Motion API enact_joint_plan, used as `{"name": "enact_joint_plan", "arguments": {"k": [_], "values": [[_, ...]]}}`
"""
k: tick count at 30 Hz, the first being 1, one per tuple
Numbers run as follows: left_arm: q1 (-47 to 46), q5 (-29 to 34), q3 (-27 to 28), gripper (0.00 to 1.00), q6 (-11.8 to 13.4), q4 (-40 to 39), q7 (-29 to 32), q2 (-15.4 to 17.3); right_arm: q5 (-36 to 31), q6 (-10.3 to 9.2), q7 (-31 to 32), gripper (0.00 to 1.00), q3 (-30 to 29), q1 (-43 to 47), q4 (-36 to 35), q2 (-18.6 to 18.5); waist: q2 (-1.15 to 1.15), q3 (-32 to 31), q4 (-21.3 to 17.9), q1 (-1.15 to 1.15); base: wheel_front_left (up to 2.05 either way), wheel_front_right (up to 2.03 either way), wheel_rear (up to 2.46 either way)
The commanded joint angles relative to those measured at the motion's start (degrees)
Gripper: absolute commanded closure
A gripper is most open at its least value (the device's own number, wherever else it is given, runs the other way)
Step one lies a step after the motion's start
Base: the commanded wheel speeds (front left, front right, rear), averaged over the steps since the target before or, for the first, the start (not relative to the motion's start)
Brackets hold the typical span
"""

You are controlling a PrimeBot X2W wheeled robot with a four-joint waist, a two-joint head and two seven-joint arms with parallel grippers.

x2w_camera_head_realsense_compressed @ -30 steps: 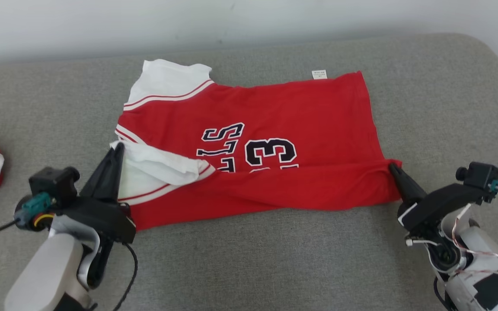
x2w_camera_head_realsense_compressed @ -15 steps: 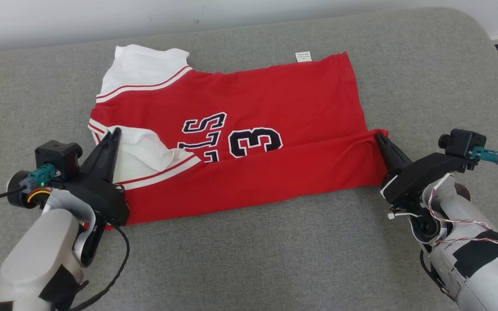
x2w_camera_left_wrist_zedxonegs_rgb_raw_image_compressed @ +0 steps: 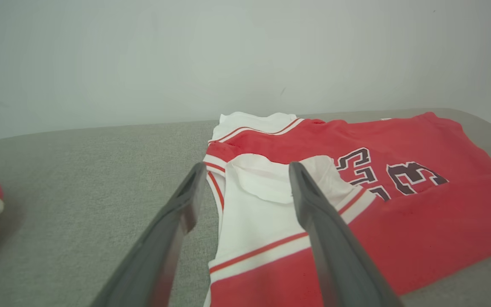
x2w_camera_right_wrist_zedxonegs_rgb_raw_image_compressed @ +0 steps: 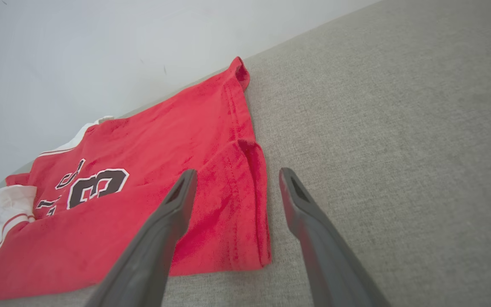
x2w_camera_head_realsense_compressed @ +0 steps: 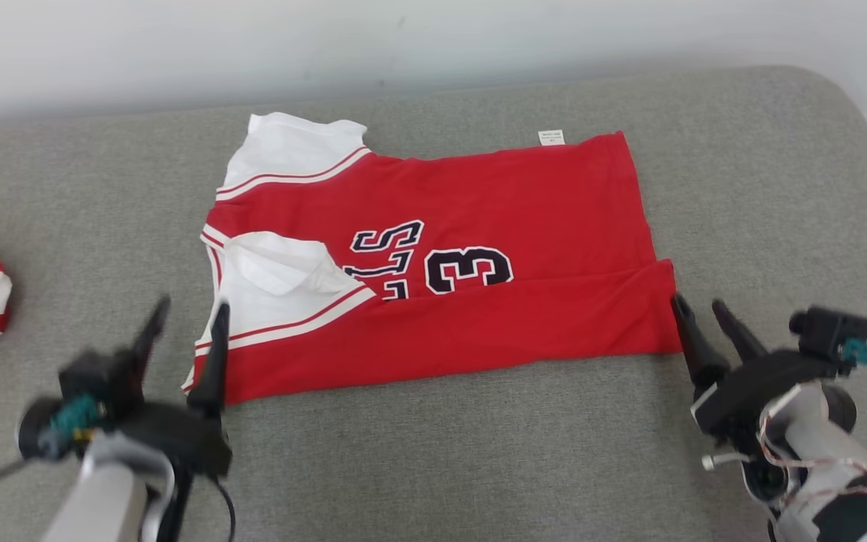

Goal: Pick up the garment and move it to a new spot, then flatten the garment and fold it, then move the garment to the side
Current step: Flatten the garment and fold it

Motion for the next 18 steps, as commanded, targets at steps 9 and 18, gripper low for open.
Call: {"name": "enact_joint_plan", "arguments": {"k": [9, 18], "values": [[9.1, 3.7, 3.5, 0.0, -0.9, -0.1, -0.2, -3.0, -4.3, 0.2, -1.6, 0.0, 1.0, 0.8, 3.9, 1.3, -0.01, 0.3, 1.1, 0.01, 0.0, 0.0, 0.0], [5.5, 5.2, 5.1, 0.0, -1.4, 9.5, -0.2, -4.7, -6.3, 0.19, -1.9, 0.0, 1.5, -2.2, 10.2, 4.2, -0.01, 1.2, 0.9, 0.01, 0.0, 0.0, 0.0]]}}
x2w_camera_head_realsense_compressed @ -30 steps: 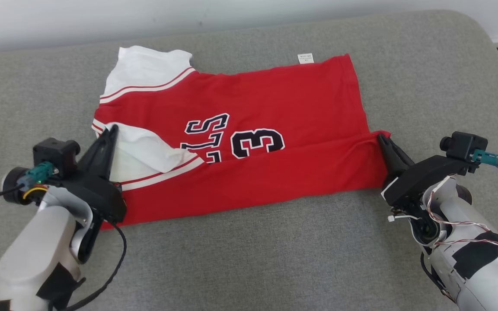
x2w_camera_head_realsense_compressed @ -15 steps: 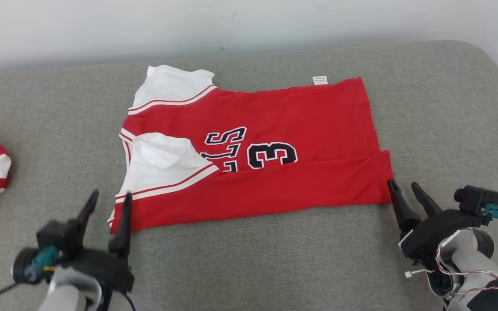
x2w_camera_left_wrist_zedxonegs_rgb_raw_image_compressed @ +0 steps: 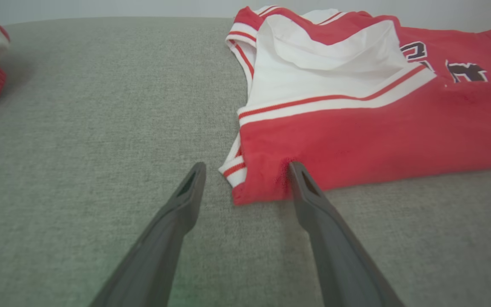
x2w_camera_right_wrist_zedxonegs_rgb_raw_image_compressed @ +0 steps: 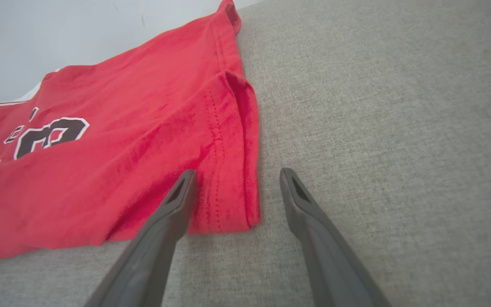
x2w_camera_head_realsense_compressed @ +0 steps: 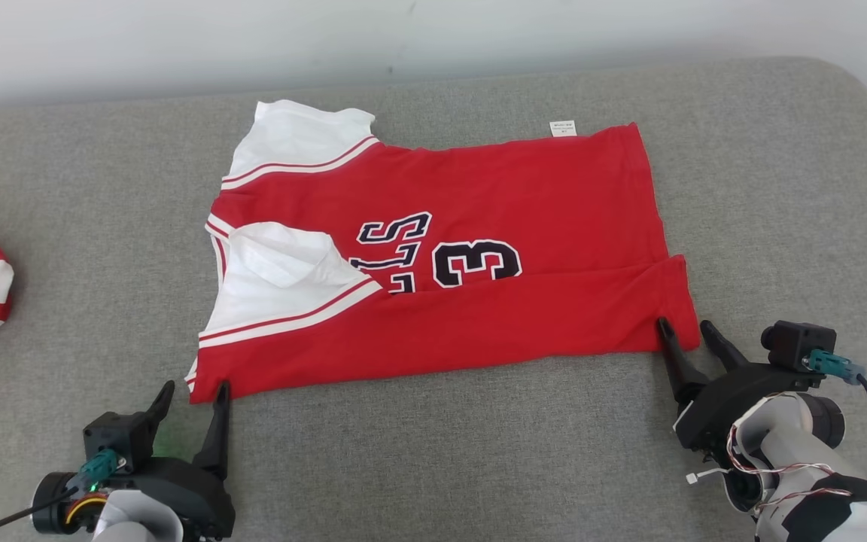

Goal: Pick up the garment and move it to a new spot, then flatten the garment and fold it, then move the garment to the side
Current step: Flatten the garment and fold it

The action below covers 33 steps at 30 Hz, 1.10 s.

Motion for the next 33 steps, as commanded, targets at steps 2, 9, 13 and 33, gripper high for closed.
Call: {"name": "enact_joint_plan", "arguments": {"k": [2, 9, 13, 33], "values": [[-1.5, 0.1, 0.2, 0.0, -0.1, 1.9, -0.2, -0.9, -0.1, 0.19, -0.2, 0.0, 0.6, -0.9, 0.9, 1.0, 0.0, 0.4, -0.1, 0.01, 0.0, 0.0, 0.0], [-3.2, -0.4, 0.3, 1.0, -0.3, 6.7, -0.2, -2.0, 0.9, 0.19, -0.2, 1.0, 2.2, -0.8, 1.7, 2.0, 0.0, 0.1, -0.4, 0.01, 0.0, 0.0, 0.0], [-1.3, -0.8, 0.0, 1.0, -0.3, 4.5, -0.2, -1.7, 1.3, 0.19, -0.4, 1.0, 1.7, 0.4, 0.4, 1.1, 0.0, -1.7, -0.4, 0.01, 0.0, 0.0, 0.0], [16.5, -3.3, 1.1, 1.0, -0.3, -6.7, -0.2, -2.0, -2.3, 0.14, 0.1, 1.0, -7.3, 19.7, -12.8, -2.0, 0.0, -6.3, -0.5, 0.01, 0.0, 0.0, 0.0]]}}
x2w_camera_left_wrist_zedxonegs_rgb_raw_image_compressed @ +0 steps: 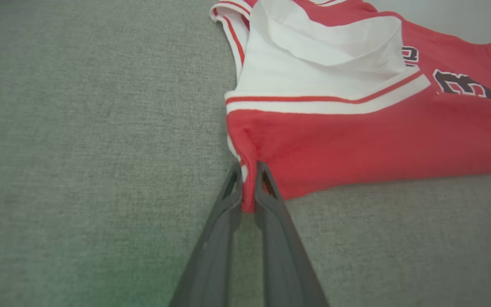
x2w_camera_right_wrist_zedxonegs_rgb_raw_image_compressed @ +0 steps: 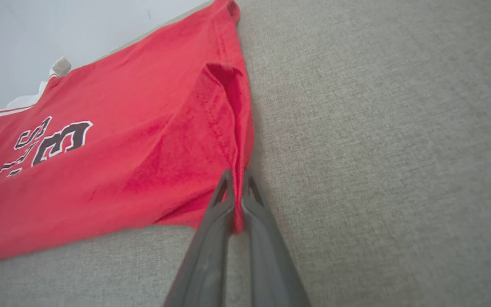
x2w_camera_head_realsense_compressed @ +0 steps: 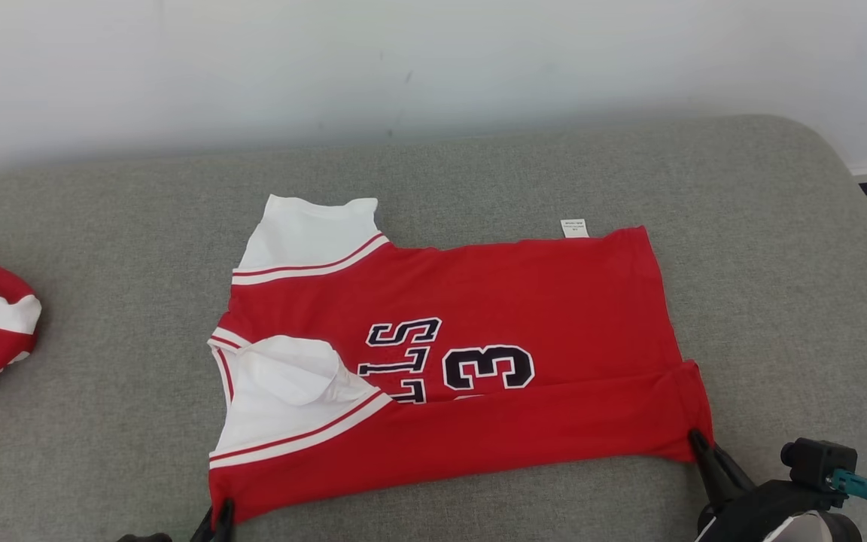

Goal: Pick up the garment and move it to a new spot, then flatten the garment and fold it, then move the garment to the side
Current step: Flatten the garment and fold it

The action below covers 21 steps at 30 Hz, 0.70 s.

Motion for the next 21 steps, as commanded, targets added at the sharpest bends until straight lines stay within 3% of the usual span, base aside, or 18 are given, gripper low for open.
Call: {"name": "enact_joint_plan", "arguments": {"k": [1, 4, 5, 6, 7, 15, 21], "values": [[0.5, 0.8, 0.2, 1.0, 0.2, 0.1, -0.2, 0.3, -0.6, 0.07, 0.0, 1.0, -0.3, 0.6, -0.2, 0.0, 0.0, 0.1, 0.0, 0.01, 0.0, 0.0, 0.0], [-0.1, 1.1, 0.3, 1.0, 0.2, 1.4, -0.2, -0.2, -0.8, 0.07, 1.5, 0.98, -0.3, 1.1, -0.4, 1.0, 0.0, -0.2, 0.3, 0.01, 0.0, 0.0, 0.0], [-0.7, 1.7, 0.3, 0.95, 0.2, 1.4, -0.2, -0.1, -1.2, 0.07, 1.6, 0.75, -0.6, 1.0, -0.3, 0.9, 0.0, -0.4, 0.5, 0.01, 0.0, 0.0, 0.0], [-1.2, 1.9, 0.7, 0.39, 0.4, 1.3, -0.2, -0.2, -1.7, 0.07, 1.5, 0.17, -0.8, 0.9, -0.5, 0.9, 0.0, -0.5, 0.6, 0.01, 0.0, 0.0, 0.0], [-1.4, 2.1, 1.2, 0.0, 0.4, 0.3, -0.2, -0.4, -1.8, 0.07, 1.3, 0.0, -1.3, 0.8, -0.6, 1.1, 0.0, -0.8, 0.6, 0.01, 0.0, 0.0, 0.0], [2.8, 10.5, 9.5, 0.0, 2.2, -14.1, -0.2, -1.8, -9.1, 0.07, -0.6, 0.0, -7.7, 0.1, -6.1, 1.3, 0.0, -2.0, 0.7, 0.01, 0.0, 0.0, 0.0], [6.2, 19.2, 13.8, 0.0, 4.7, -23.5, -0.2, -4.9, -24.9, 0.07, -0.5, 0.0, -20.1, 5.2, -18.9, 7.0, 0.0, -1.7, 0.8, 0.01, 0.0, 0.0, 0.0]]}}
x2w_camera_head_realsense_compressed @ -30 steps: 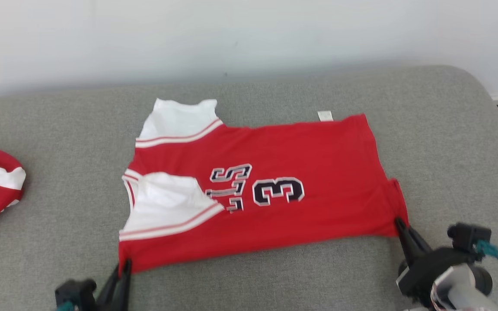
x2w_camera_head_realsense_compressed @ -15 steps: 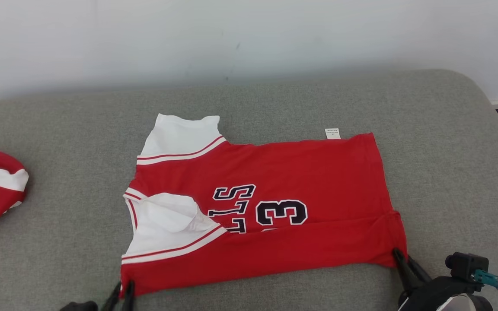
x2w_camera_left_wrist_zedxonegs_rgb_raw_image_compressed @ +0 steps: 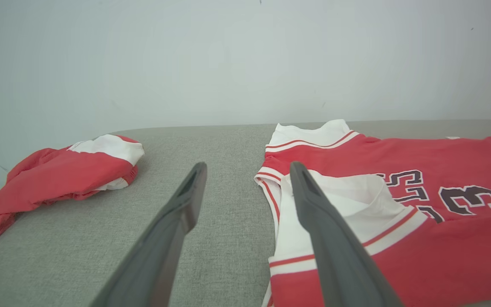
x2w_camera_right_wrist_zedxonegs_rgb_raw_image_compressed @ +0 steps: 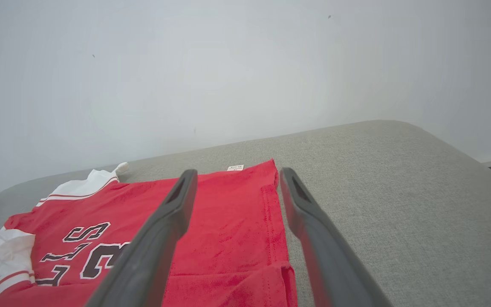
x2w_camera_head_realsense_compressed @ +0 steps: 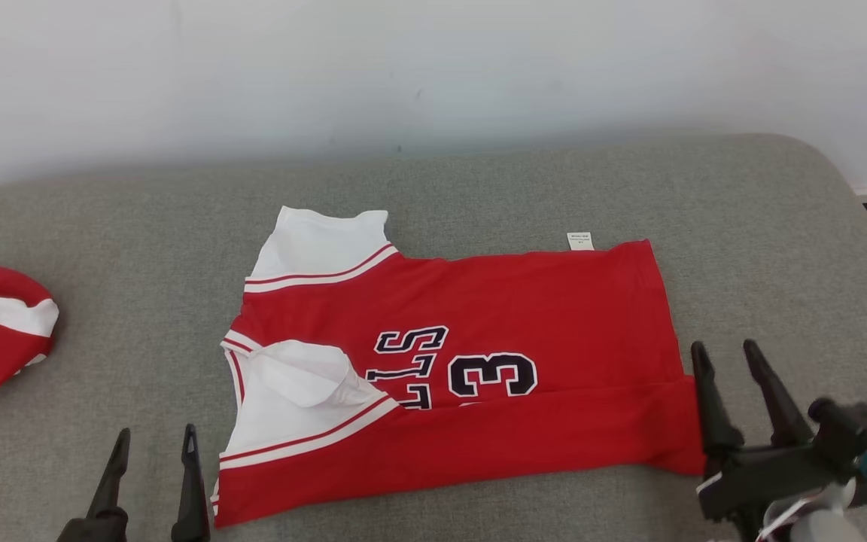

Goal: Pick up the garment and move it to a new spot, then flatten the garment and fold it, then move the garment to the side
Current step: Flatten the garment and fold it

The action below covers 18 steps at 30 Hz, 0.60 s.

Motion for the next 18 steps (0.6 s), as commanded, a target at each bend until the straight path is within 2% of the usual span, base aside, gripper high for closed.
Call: {"name": "enact_joint_plan", "arguments": {"k": [1, 6, 10, 18], "values": [[1.0, 1.6, 1.0, 0.0, 0.7, -0.9, -0.2, -1.0, -3.8, 0.07, 0.0, 0.0, -2.0, 2.5, -3.2, 3.0, 0.0, 0.3, 0.1, 0.0, 0.0, 0.0, 0.0], [2.3, 3.1, 3.6, 0.0, 2.4, -1.7, -0.2, -2.9, -12.4, 0.07, 0.0, 0.0, -4.9, 7.2, -9.1, 8.4, 0.0, 1.5, 0.1, 0.0, 0.0, 0.0, 0.0], [2.3, 3.1, 4.8, 0.0, 2.4, -0.9, -0.2, -3.7, -16.0, 0.07, 0.0, 0.0, -6.0, 8.7, -11.0, 11.1, 0.0, 2.8, 0.0, 0.0, 0.0, 0.0, 0.0], [2.0, 3.5, 6.4, 0.0, 1.9, 0.5, -0.2, -4.2, -18.6, 0.07, 0.0, 0.0, -6.1, 9.5, -11.3, 12.9, 0.0, 3.0, -0.7, 0.0, 0.0, 0.0, 0.0]]}}
